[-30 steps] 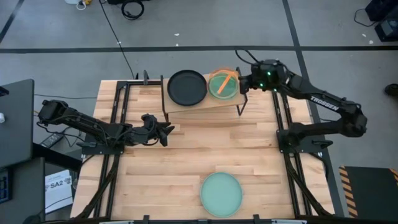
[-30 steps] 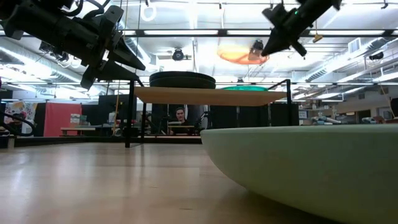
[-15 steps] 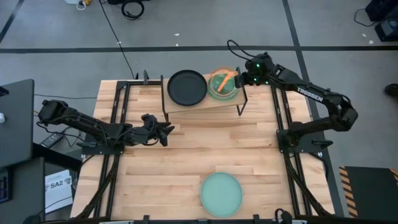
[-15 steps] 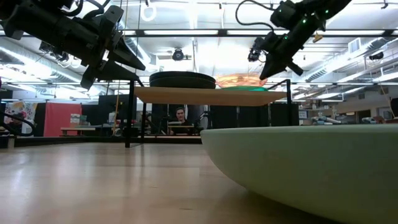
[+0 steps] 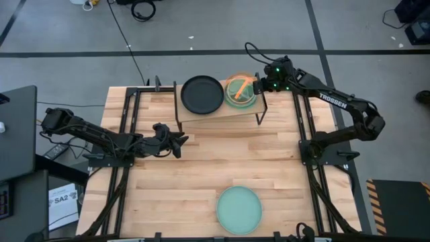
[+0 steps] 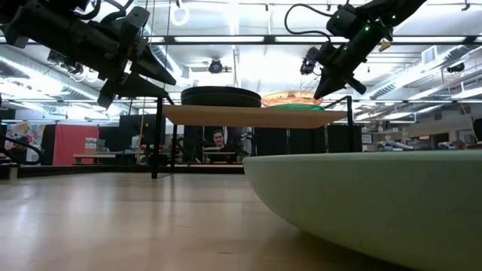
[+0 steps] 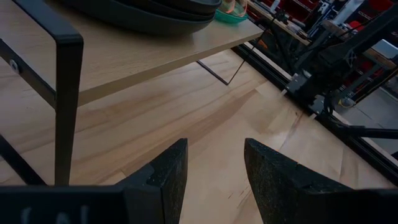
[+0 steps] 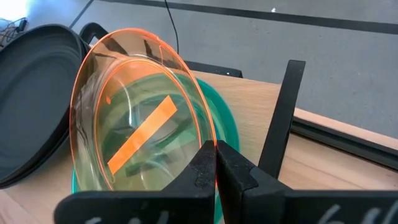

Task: Place and stack plates onto a shelf
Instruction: Stack the orange plate on top of the light blue plate on the shelf, then stack the blue plate on top of the black plate on the shelf

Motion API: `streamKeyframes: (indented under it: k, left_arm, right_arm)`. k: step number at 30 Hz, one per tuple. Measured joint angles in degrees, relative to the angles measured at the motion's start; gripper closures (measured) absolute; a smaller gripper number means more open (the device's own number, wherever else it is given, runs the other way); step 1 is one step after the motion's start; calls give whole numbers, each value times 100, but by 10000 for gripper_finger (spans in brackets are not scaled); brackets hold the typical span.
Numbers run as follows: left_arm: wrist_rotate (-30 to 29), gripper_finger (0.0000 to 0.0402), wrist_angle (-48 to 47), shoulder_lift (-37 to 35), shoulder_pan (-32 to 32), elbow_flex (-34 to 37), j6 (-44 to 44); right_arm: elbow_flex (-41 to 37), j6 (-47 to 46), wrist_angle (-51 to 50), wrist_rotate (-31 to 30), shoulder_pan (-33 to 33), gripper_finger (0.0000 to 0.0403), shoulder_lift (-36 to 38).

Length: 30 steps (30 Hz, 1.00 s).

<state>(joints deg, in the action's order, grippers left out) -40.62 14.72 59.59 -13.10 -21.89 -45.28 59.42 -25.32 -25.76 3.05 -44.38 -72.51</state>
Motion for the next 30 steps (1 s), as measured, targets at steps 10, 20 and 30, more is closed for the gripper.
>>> streamKeyframes:
  k: [10,20,30]
  left_arm:
    - [2,237,0,0,0,0,0]
    - [2,237,0,0,0,0,0]
    - [0,237,0,0,0,0,2]
  right_arm:
    - [0,0,0,1,2,376,0]
    - [0,0,40,-90,2,328,0]
    - [-2,0,42,-101,2,261,2]
